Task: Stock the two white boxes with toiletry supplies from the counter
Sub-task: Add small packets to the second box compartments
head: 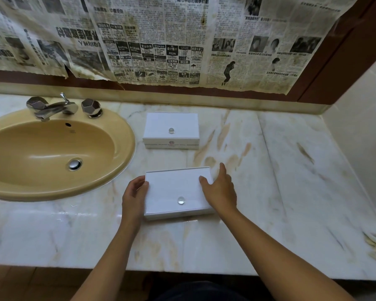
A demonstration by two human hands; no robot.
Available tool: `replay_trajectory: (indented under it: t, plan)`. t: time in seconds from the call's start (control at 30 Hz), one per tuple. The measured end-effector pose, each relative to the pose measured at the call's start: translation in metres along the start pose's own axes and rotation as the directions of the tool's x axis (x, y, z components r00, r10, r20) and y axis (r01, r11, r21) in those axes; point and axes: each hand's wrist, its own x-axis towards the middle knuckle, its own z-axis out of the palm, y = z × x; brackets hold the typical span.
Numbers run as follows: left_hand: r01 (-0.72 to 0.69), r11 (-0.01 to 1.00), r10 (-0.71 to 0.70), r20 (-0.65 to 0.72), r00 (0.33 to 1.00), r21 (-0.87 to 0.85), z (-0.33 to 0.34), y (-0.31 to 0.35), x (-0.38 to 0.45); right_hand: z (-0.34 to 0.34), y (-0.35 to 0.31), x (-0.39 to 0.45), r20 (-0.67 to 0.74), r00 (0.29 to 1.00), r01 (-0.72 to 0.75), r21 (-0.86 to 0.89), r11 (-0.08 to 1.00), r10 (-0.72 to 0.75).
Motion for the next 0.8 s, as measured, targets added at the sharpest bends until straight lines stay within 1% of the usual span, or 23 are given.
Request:
replay_trajectory:
  t: [0.07, 0.13, 0.2, 0.37, 0.5, 0.7, 0.8]
  plan:
    - [0.005, 1.0, -0.005, 0.001, 1.0, -0.012, 0.003, 0.0, -0.001, 0.002, 0.0, -0.002, 0.059, 0.997, -0.053, 0.068, 0.996, 0.049]
    - [0.017, 0.999, -0.017, 0.01, 1.0, -0.031, 0.008, 0.0, -0.002, 0.005, -0.001, -0.003, 0.087, 0.995, -0.049, 0.076, 0.996, 0.042]
    - [0.024, 0.999, -0.023, 0.018, 1.0, -0.037, 0.015, 0.002, -0.002, 0.006, -0.001, -0.003, 0.084, 0.996, -0.038, 0.074, 0.997, 0.031]
    - [0.008, 0.999, -0.006, 0.051, 0.999, -0.037, 0.04, 0.011, -0.003, -0.01, 0.008, 0.009, 0.036, 0.998, -0.051, 0.117, 0.992, 0.047]
    - [0.005, 1.0, -0.004, 0.082, 0.997, -0.01, 0.074, 0.018, -0.005, -0.036, 0.018, 0.024, -0.017, 0.999, -0.047, 0.157, 0.987, 0.051]
    - [-0.034, 0.999, 0.037, 0.215, 0.976, -0.022, 0.139, 0.037, -0.002, -0.081, 0.039, 0.062, -0.123, 0.986, -0.084, 0.222, 0.971, 0.113]
    - [-0.044, 0.999, 0.049, 0.26, 0.964, -0.025, 0.172, 0.042, 0.007, -0.1, 0.047, 0.087, -0.148, 0.979, -0.099, 0.239, 0.966, 0.137]
